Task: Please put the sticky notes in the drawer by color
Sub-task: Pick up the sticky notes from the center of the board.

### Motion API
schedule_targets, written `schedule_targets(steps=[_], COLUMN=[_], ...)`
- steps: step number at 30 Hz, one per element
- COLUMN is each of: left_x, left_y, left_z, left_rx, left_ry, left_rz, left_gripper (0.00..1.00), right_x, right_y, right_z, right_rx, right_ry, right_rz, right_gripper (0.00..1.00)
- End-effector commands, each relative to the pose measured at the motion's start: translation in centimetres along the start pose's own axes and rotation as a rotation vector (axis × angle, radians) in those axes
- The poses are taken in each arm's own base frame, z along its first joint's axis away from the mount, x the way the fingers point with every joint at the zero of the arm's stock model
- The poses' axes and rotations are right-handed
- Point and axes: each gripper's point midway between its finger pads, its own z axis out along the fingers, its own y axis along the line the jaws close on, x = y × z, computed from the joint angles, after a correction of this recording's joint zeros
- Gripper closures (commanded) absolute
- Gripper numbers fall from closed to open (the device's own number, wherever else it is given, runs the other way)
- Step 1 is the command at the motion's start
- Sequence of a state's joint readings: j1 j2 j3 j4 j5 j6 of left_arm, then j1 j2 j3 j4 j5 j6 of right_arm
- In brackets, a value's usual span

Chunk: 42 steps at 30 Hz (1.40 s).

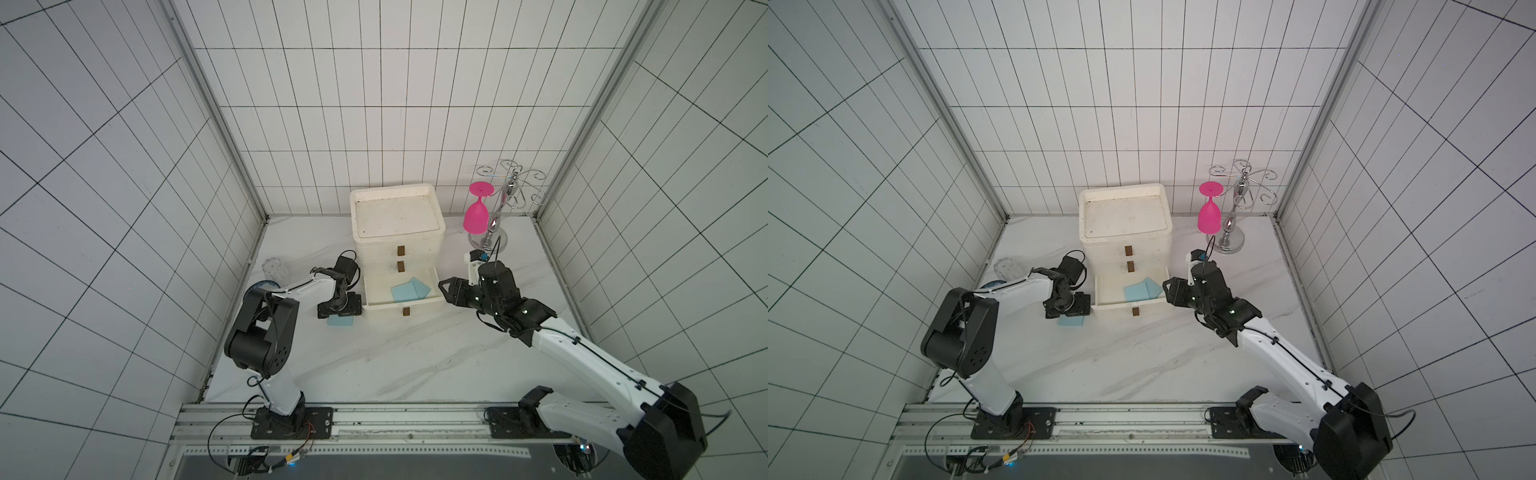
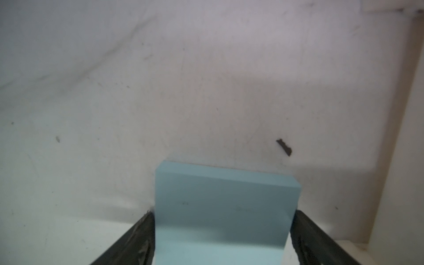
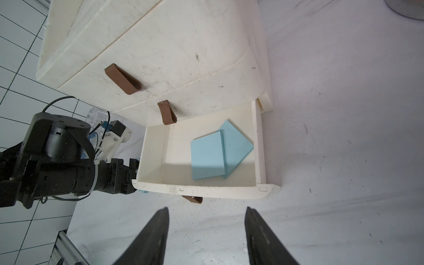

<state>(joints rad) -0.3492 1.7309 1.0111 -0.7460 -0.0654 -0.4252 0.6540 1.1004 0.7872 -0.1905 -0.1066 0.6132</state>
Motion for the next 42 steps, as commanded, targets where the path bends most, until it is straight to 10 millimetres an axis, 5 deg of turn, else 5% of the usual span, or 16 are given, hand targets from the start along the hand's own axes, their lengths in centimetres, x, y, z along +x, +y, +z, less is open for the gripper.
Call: schedule_targets(steps=[1, 5, 10, 19, 24, 28, 35, 42], left_x=[2.6, 2.6, 1.9, 0.0, 1.5, 3.7, 6.7, 8.5], left_y=[2.1, 1.7, 1.2, -1.3, -4.5, -8.1, -11.7, -14.7], left_z=[1.9, 1.6, -0.6, -13.4, -20.0, -23.2, -24.3, -24.1], left_rx=[-0.107, -0.076, -0.039, 0.058, 0.181, 0.393, 0.552, 0.677], left_ry=[0.096, 0.083, 0.036, -0.194, -0.280, -0.266, -0.215, -0.174], left_rz=[-0.018, -0.020, -0.014, 0.098, 0.242, 0.375, 0.586, 0.714], left_gripper=[0.16, 0.28, 0.27, 0.27, 0.27, 0.26, 0.26, 0.26], right_x=[0.4, 0.2, 0.3, 1.4, 0.9, 0.1, -0.5, 1.4], right_y=[-0.9, -1.0, -0.9, 2.6, 4.5, 6.5, 10.2, 13.8], right_z=[-0.4, -0.8, -1.1, 0.7, 0.8, -0.2, -2.4, -2.6], right_rx=[0.025, 0.028, 0.021, -0.125, -0.206, -0.316, -0.531, -0.751], right_ry=[-0.002, -0.007, 0.002, 0.181, 0.219, 0.256, 0.368, 0.484], right_rz=[0.001, 0.001, -0.006, -0.022, -0.017, 0.004, 0.077, 0.179], right_gripper=[0.43, 0.43, 0.43, 0.42, 0.42, 0.42, 0.42, 0.42])
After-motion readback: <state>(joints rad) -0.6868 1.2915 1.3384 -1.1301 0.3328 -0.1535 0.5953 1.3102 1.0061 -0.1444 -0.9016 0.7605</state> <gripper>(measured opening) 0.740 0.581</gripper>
